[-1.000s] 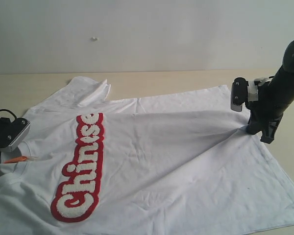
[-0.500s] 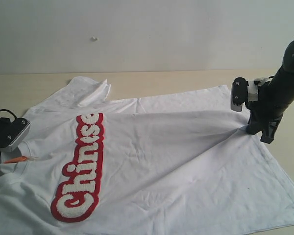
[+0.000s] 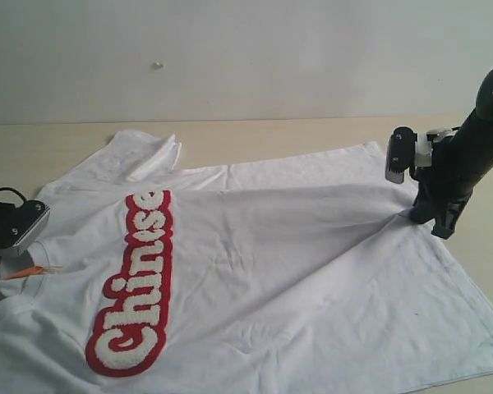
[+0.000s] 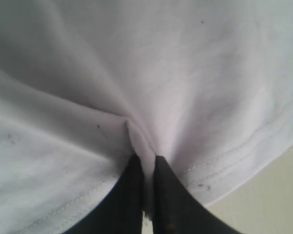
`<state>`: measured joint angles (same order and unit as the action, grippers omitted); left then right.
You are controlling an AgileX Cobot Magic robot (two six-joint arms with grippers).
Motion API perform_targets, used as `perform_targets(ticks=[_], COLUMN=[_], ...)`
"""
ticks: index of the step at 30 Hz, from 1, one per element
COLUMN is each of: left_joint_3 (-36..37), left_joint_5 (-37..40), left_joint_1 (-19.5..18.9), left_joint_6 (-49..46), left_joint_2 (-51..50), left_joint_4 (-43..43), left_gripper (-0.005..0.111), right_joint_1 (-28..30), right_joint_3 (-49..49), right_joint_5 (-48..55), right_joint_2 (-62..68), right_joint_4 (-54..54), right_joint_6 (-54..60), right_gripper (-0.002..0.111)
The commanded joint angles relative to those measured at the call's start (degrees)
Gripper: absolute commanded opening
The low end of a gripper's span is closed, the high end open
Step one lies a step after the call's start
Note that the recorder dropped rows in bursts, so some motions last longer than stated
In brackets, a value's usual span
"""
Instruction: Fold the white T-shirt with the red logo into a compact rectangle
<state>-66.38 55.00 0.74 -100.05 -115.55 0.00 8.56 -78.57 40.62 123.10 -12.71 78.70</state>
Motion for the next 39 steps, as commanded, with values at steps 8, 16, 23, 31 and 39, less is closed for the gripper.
perform_targets(ticks=[8, 16, 23, 31, 39], left_joint_3=[0.9, 0.9, 0.9, 0.9, 0.9], left_joint_5=[-2.7, -12.5, -25.2, -30.2, -26.4], left_joint_1=[-0.2, -0.2, -0.2, -2.0, -8.2], left_joint_6=[9.1, 10.5, 18.7, 33.7, 38.8], left_joint_2=[0.6, 9.9, 21.1, 32.5, 41.8], left_joint_4=[-7.6, -7.6, -7.6, -7.5, -7.5], left_gripper=[0.000, 0.000, 0.000, 0.000, 0.000], right_joint_1=[0.2, 0.2, 0.2, 0.3, 0.3], right_joint_3=[0.5, 0.5, 0.5, 0.4, 0.4], right_joint_5=[9.9, 12.8, 12.4, 12.4, 12.0], right_joint_2=[-0.8, -9.5, -20.8, -32.1, -40.5], right_joint_4=[0.3, 1.1, 3.9, 3.9, 2.7], right_joint_6=[0.0, -2.3, -5.1, -9.8, -13.1], right_gripper=[0.000, 0.000, 0.000, 0.000, 0.000])
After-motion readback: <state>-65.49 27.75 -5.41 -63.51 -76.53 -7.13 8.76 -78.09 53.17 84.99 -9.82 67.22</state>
